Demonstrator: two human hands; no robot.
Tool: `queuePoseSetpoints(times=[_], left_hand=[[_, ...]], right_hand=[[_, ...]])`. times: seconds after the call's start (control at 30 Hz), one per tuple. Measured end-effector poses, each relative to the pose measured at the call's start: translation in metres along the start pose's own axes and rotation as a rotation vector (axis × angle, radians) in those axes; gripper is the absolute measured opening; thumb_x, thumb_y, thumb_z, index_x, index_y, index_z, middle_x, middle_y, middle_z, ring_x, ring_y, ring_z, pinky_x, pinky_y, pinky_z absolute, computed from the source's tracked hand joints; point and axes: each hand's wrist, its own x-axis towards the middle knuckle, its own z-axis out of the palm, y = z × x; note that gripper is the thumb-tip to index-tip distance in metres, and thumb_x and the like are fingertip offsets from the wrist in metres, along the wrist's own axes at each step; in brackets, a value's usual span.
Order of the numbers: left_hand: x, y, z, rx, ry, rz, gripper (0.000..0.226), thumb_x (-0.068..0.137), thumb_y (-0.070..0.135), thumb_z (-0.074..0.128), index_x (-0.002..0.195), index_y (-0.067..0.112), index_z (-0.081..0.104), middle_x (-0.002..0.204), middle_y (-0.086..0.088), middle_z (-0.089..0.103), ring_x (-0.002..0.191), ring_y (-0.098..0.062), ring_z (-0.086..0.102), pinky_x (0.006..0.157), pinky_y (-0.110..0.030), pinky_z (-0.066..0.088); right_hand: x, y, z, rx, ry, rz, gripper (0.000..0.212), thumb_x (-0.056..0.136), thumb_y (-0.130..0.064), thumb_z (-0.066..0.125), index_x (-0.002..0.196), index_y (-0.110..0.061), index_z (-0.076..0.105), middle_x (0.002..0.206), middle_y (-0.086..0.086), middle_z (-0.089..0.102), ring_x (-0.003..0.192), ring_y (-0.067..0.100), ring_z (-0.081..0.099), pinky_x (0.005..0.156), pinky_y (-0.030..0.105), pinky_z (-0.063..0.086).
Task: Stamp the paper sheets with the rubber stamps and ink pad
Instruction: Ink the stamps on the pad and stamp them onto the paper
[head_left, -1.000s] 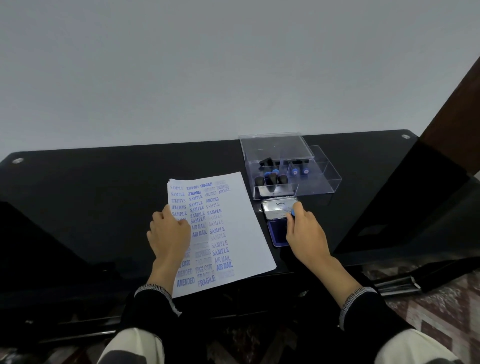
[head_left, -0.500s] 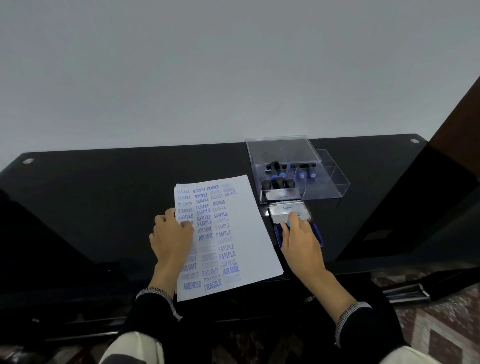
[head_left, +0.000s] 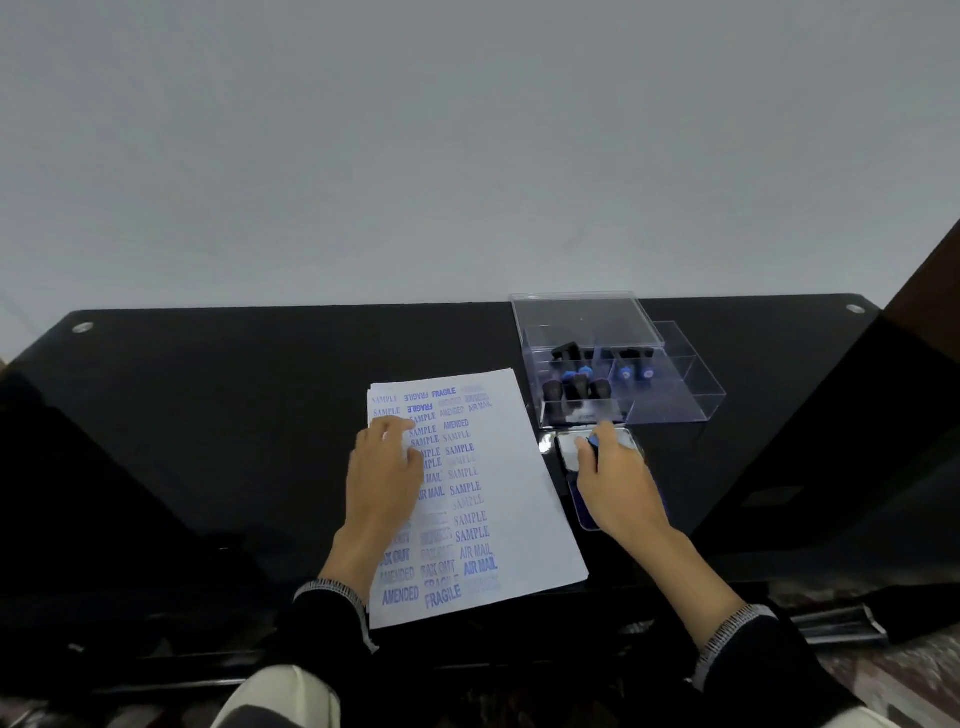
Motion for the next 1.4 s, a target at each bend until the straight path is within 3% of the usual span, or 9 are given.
queuePoseSetpoints(times=[0.13,0.2,0.3,0.43,0.53,0.63,0.8,1.4], left_hand=[[0.009,0.002,0.01,-0.083,-0.133,0.142,0.029,0.099,0.014,0.049,0.127,0.017,0.057,0.136,0.007,0.049,0.128,-0.008,0.041,0.099,-0.015,0.032],[0.013,0.004,0.014,-0.097,-0.168,0.184,0.029,0.1,0.016,0.049,0.128,0.016,0.057,0.138,0.007,0.049,0.129,-0.006,0.04,0.101,-0.012,0.026],[0.019,0.004,0.019,-0.11,-0.183,0.197,0.029,0.1,0.018,0.048,0.127,0.017,0.058,0.134,0.009,0.05,0.124,-0.003,0.041,0.097,-0.011,0.027],[0.023,-0.001,0.025,-0.101,-0.166,0.207,0.028,0.098,0.021,0.051,0.125,0.02,0.059,0.125,0.013,0.053,0.114,-0.001,0.042,0.087,-0.011,0.033],[0.028,-0.004,0.031,-0.081,-0.125,0.215,0.03,0.094,0.022,0.054,0.124,0.021,0.06,0.121,0.012,0.055,0.107,-0.003,0.043,0.088,-0.017,0.036],[0.031,-0.003,0.038,-0.051,-0.105,0.204,0.036,0.092,0.026,0.055,0.127,0.023,0.058,0.123,0.011,0.053,0.108,-0.006,0.042,0.092,-0.018,0.029],[0.031,-0.005,0.044,0.01,-0.082,0.212,0.04,0.091,0.029,0.054,0.131,0.027,0.056,0.123,0.011,0.051,0.108,-0.009,0.041,0.093,-0.02,0.024],[0.028,-0.006,0.044,0.034,-0.073,0.253,0.04,0.093,0.028,0.053,0.132,0.03,0.058,0.121,0.009,0.051,0.105,-0.008,0.04,0.092,-0.021,0.026]], right_hand=[[0.02,-0.033,0.0,0.384,0.0,-0.03,0.017,0.103,-0.023,0.036,0.094,-0.01,0.043,0.069,0.006,0.053,0.058,0.016,0.046,0.048,0.018,0.037],[0.037,-0.047,0.007,0.427,-0.051,-0.063,0.018,0.103,-0.023,0.034,0.094,-0.01,0.042,0.075,0.011,0.053,0.064,0.018,0.046,0.051,0.022,0.036],[0.065,-0.057,0.021,0.343,-0.068,-0.151,0.017,0.102,-0.026,0.039,0.094,-0.012,0.043,0.073,0.011,0.052,0.062,0.016,0.044,0.055,0.035,0.038],[0.093,-0.057,0.039,0.131,-0.085,-0.226,0.021,0.099,-0.035,0.047,0.095,-0.016,0.051,0.079,0.002,0.052,0.073,0.014,0.046,0.062,0.03,0.039],[0.1,-0.056,0.05,0.055,-0.086,-0.231,0.026,0.097,-0.039,0.049,0.107,-0.016,0.055,0.088,0.002,0.053,0.077,0.014,0.052,0.07,0.028,0.047],[0.102,-0.056,0.055,0.027,-0.068,-0.229,0.029,0.096,-0.04,0.05,0.112,-0.017,0.056,0.093,0.002,0.054,0.08,0.015,0.055,0.075,0.032,0.053],[0.099,-0.056,0.058,-0.063,-0.076,-0.241,0.038,0.096,-0.041,0.05,0.123,-0.016,0.057,0.104,0.004,0.054,0.085,0.012,0.05,0.073,0.022,0.042],[0.099,-0.056,0.063,-0.156,-0.08,-0.227,0.041,0.096,-0.043,0.049,0.127,-0.018,0.056,0.115,0.007,0.06,0.099,0.019,0.058,0.078,0.023,0.044]])
